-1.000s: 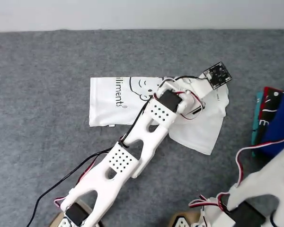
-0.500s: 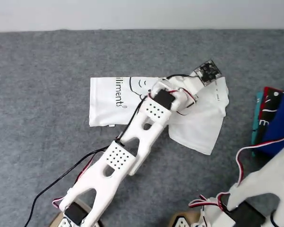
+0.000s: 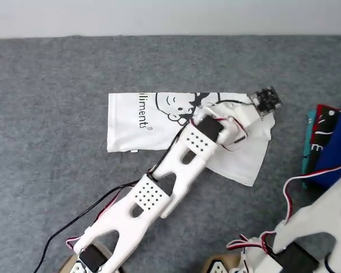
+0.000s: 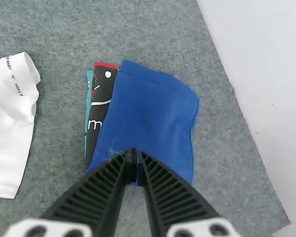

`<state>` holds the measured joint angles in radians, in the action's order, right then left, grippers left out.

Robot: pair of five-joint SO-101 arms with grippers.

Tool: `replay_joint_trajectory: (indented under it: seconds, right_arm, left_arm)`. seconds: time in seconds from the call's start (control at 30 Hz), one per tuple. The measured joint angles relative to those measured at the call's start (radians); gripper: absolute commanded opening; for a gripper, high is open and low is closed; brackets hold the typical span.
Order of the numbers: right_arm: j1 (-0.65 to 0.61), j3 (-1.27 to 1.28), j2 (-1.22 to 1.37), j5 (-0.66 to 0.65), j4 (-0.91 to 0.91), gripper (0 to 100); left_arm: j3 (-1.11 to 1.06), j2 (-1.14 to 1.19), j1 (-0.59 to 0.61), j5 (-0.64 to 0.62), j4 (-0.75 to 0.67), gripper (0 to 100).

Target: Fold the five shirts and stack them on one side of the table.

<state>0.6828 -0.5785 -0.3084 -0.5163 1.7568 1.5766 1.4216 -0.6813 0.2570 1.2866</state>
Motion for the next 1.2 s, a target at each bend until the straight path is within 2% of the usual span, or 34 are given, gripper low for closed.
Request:
replay_joint_trajectory:
  seconds: [0.1, 0.23, 0.4, 0.63, 0.87, 1.1, 1.2]
  right_arm:
    - [0.000, 0.051, 0.000, 0.000, 0.000, 1.5]
    - [0.002, 0.081, 0.002, 0.000, 0.000, 1.5]
    - [0.002, 0.081, 0.002, 0.000, 0.000, 1.5]
    - [0.002, 0.081, 0.000, 0.000, 0.000, 1.5]
    - [0.002, 0.081, 0.000, 0.000, 0.000, 1.5]
    - [0.002, 0.081, 0.000, 0.000, 0.000, 1.5]
    - [0.002, 0.081, 0.000, 0.000, 0.000, 1.5]
  left_arm:
    - [-0.066, 0.002, 0.009, 0.000, -0.026, 10]
    - [-0.038, 0.000, 0.025, 0.000, 0.002, 10]
    - [0.048, -0.026, 0.014, 0.000, 0.157, 10]
    - [0.048, -0.110, -0.084, 0.000, 0.427, 11]
    - [0.006, -0.118, -0.147, 0.000, 0.442, 22]
    - [-0.123, -0.118, -0.170, 0.000, 0.442, 22]
    - [-0.213, -0.130, -0.167, -0.002, 0.413, 17]
